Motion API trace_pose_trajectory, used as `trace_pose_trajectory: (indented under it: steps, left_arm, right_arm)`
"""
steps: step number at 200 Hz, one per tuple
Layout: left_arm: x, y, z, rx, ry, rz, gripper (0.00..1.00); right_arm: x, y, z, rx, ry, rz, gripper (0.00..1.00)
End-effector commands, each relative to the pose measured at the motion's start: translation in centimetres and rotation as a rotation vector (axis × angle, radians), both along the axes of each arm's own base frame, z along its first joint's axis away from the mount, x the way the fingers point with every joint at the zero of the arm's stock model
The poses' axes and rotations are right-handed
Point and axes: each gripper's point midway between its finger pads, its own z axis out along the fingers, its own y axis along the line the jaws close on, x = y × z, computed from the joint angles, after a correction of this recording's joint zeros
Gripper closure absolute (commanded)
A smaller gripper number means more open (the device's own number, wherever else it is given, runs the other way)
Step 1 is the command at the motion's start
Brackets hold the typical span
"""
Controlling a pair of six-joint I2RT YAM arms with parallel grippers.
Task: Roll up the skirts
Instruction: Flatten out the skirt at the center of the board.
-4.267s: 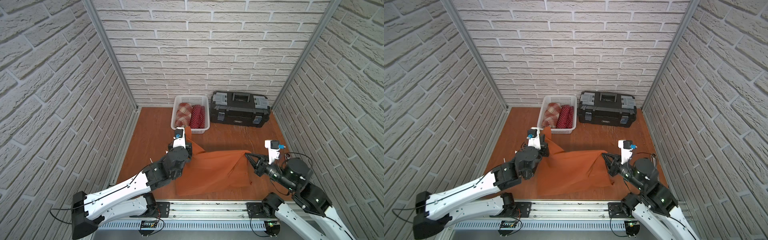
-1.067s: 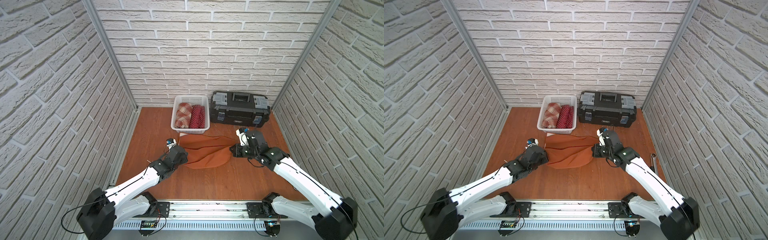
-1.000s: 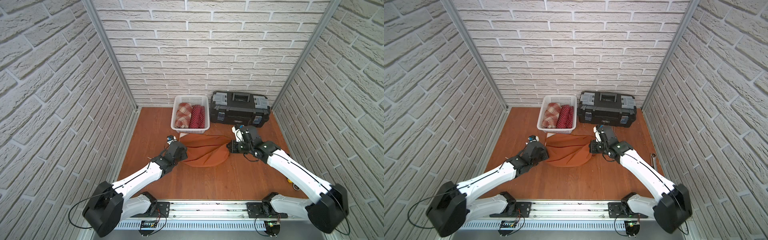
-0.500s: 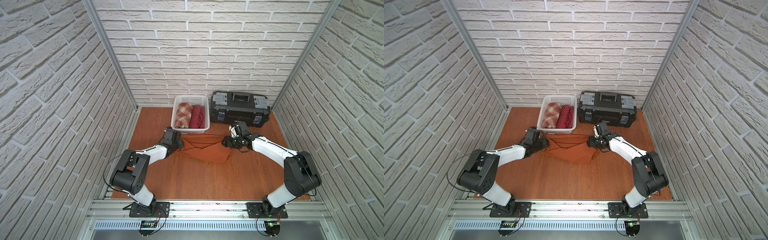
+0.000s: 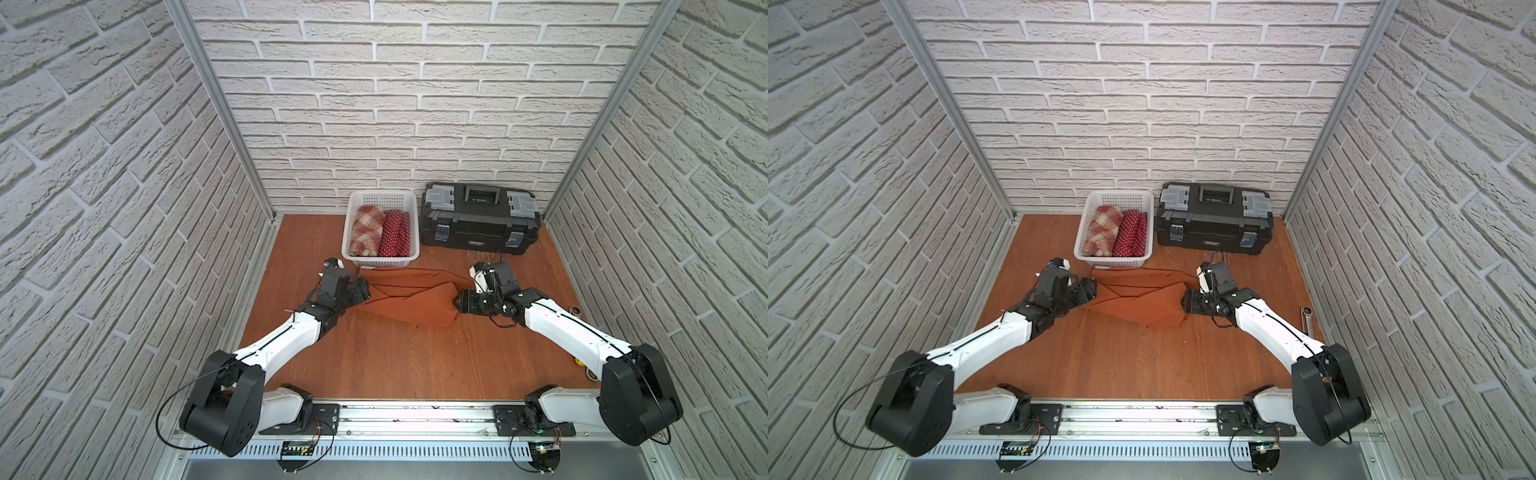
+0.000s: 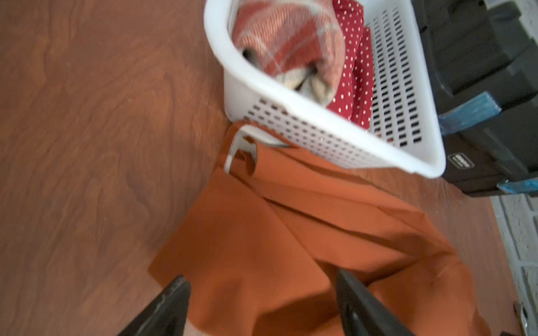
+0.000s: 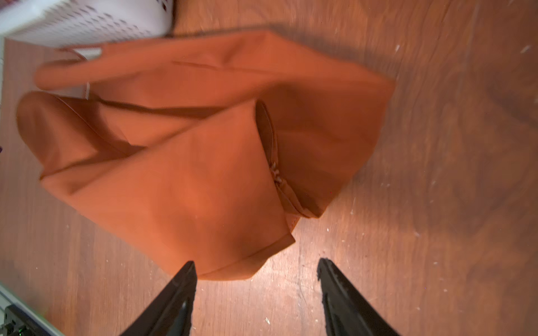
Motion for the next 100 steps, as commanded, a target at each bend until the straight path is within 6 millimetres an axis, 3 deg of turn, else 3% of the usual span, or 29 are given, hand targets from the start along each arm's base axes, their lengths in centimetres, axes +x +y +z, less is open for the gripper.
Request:
trace_pose_trajectory:
  steps: [1,20,45,71,100]
  left_arm:
    - [-2.8,1.2,-1.5,0.001,0.045,0.071,0.18]
    - [-4.9,1.1,-2.1,0.013,0.053,0.081,0.18]
    - [-6.1,1.6,-2.7,-0.006,0.024,0.121,0.18]
    - [-4.6,1.7,-2.4,-0.016,-0.050,0.163,0.14]
    - [-1.7,0.0,-2.1,-0.026,-0.088,0.170,0.04]
  right_arm:
    - [1.1,1.6,-0.4,0.076,-0.008,0.039,0.33]
    - [1.8,2.8,-0.4,0.139,-0.030,0.057,0.42]
    - [1.9,3.1,0.0,0.165,-0.045,0.062,0.73]
    - [1.6,2.8,0.5,0.150,-0.055,0.061,0.97]
    - [1.1,2.5,1.0,0.139,-0.060,0.062,0.97]
